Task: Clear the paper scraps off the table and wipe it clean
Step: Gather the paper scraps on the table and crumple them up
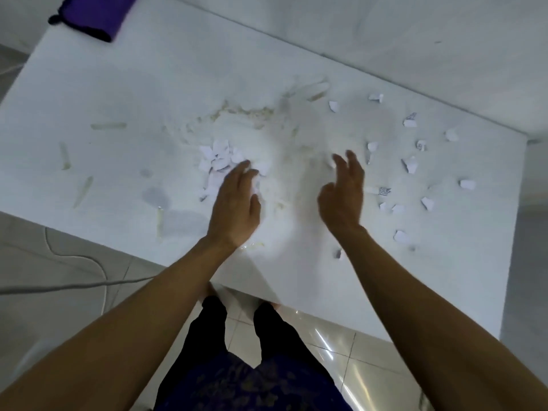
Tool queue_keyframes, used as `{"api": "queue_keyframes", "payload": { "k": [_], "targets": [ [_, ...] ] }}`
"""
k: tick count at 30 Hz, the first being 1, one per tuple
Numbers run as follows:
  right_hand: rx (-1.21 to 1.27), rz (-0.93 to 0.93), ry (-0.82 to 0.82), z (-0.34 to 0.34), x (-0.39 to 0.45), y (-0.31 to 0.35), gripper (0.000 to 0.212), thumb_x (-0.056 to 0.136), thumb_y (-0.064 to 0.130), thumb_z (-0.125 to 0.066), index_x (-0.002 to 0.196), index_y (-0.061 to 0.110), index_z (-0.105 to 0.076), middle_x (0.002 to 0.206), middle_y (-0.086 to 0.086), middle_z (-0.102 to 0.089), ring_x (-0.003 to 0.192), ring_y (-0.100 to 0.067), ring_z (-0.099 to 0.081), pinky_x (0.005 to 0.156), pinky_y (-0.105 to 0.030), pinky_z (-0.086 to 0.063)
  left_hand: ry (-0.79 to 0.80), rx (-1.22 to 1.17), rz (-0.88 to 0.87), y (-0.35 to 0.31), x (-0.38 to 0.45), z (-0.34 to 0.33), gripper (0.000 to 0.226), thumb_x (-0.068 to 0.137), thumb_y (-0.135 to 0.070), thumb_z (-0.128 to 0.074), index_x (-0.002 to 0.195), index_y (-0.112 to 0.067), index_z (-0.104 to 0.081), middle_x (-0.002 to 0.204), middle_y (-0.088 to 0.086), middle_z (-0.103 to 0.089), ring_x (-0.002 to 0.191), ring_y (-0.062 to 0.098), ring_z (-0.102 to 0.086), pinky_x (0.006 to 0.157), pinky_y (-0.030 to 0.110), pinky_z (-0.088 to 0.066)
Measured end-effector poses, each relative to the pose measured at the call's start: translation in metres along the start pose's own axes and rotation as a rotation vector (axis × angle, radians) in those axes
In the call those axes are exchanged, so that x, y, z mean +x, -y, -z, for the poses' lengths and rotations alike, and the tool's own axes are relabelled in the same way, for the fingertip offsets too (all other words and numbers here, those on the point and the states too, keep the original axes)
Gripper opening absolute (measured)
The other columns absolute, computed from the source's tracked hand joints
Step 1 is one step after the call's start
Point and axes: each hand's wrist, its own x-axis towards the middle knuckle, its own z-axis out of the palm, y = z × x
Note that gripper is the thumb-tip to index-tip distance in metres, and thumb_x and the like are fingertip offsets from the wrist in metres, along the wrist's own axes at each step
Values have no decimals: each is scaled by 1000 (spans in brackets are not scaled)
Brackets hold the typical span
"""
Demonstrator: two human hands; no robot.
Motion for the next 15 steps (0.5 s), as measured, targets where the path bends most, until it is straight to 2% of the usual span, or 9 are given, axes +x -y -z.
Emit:
{"api": "queue_keyframes", "payload": {
  "k": [2, 4, 6, 9, 12, 15],
  "targets": [
    [-86, -85, 25, 22, 14, -30, 76, 75, -10, -48, 146, 16, -41, 162, -7, -21, 150, -25, -17, 116, -43, -33, 72, -6, -126, -19, 9, -16, 40, 92, -3, -55, 132, -6, -54, 151, 12, -43, 141, 25, -38, 112, 41, -42],
    [-172, -67, 85, 39, 31, -54, 83, 75, -10, -51, 151, 19, -34, 165, -5, -12, 152, -24, -8, 119, -43, -27, 151, -1, -223, -38, 27, -37, 39, 90, -2, -56, 129, -4, -56, 150, 14, -45, 139, 28, -42, 107, 40, -46],
    [-229, 20, 168, 48, 51, -69, 91, 72, -7, -56, 154, 24, -29, 166, -2, -3, 153, -24, 0, 121, -45, -21, 221, 52, -297, -54, 48, -58, 43, 90, -3, -57, 132, -3, -55, 154, 18, -40, 141, 34, -40, 111, 42, -42],
    [-310, 188, 369, 53, 73, -87, 85, 82, 10, -61, 156, 29, -22, 166, 2, 3, 153, -23, 7, 123, -51, -11, 315, 202, -340, -73, 73, -84, 55, 96, -10, -53, 148, -5, -40, 165, 17, -18, 152, 34, -19, 122, 42, -25],
    [-402, 240, 461, 62, 68, -112, 71, 94, 25, -55, 156, 27, -20, 166, 2, -6, 153, -23, -1, 123, -52, -11, 456, 404, -302, -85, 81, -99, 60, 101, -18, -44, 157, -8, -24, 168, 13, -3, 155, 29, 0, 126, 44, -8],
    [-415, 289, 378, 73, 39, -136, 64, 95, 32, -53, 154, 21, -31, 164, -2, -21, 151, -26, -16, 122, -50, -16, 459, 483, -355, -89, 67, -103, 58, 100, -19, -43, 154, -5, -31, 166, 15, -14, 154, 31, -9, 125, 49, -5]
  ]
}}
